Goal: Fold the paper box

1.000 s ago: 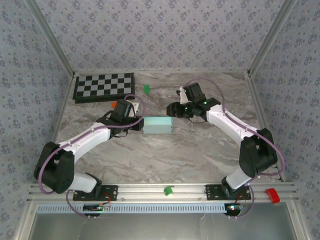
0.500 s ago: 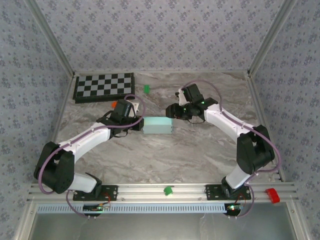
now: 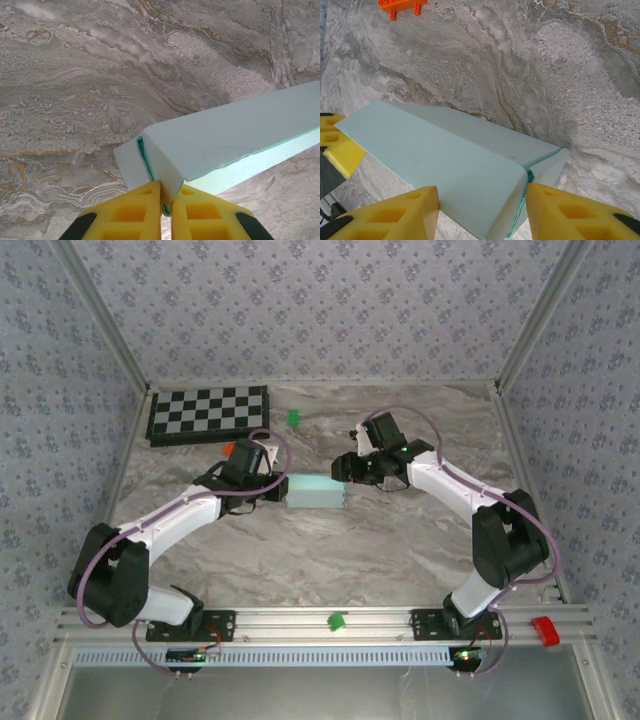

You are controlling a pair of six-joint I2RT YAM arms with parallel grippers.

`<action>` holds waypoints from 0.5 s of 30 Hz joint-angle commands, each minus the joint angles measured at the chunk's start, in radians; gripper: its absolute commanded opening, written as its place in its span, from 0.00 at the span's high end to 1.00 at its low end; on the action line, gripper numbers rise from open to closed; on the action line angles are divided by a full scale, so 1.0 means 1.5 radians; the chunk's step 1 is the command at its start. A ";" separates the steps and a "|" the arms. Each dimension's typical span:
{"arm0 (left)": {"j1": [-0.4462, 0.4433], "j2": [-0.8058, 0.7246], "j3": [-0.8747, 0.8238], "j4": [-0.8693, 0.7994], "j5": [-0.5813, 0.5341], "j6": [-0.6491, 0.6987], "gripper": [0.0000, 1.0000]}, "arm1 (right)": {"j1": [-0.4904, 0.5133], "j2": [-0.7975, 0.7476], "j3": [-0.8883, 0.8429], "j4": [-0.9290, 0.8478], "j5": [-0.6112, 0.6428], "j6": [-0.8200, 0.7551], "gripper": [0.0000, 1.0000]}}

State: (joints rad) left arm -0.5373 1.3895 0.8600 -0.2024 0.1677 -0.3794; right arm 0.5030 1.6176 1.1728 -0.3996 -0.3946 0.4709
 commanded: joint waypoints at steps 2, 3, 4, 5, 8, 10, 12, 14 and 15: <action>-0.005 0.009 -0.010 -0.057 0.003 -0.009 0.85 | 0.007 0.016 -0.028 -0.041 0.020 -0.016 0.50; -0.004 0.006 -0.010 -0.059 0.002 -0.007 0.83 | 0.007 0.018 -0.031 -0.042 0.021 -0.017 0.50; -0.004 0.004 -0.011 -0.058 0.003 -0.006 0.81 | 0.007 0.017 -0.033 -0.042 0.021 -0.017 0.50; -0.005 -0.001 -0.011 -0.059 0.001 -0.004 0.79 | 0.007 0.019 -0.034 -0.041 0.022 -0.016 0.50; -0.005 -0.015 -0.013 -0.060 -0.001 0.001 0.72 | 0.007 0.018 -0.036 -0.041 0.022 -0.014 0.50; -0.005 -0.027 -0.014 -0.058 0.001 0.006 0.68 | 0.007 0.019 -0.036 -0.040 0.022 -0.013 0.50; -0.004 -0.042 -0.016 -0.056 0.005 0.013 0.64 | 0.007 0.020 -0.035 -0.040 0.022 -0.012 0.50; -0.004 -0.057 -0.022 -0.050 0.011 0.021 0.61 | 0.007 0.023 -0.034 -0.039 0.022 -0.010 0.50; -0.004 -0.066 -0.025 -0.045 0.016 0.025 0.59 | 0.007 0.023 -0.034 -0.039 0.022 -0.009 0.50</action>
State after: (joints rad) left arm -0.5373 1.3449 0.8356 -0.2527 0.1684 -0.3710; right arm 0.5064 1.6176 1.1481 -0.3916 -0.3977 0.4709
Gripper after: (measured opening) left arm 0.392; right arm 0.500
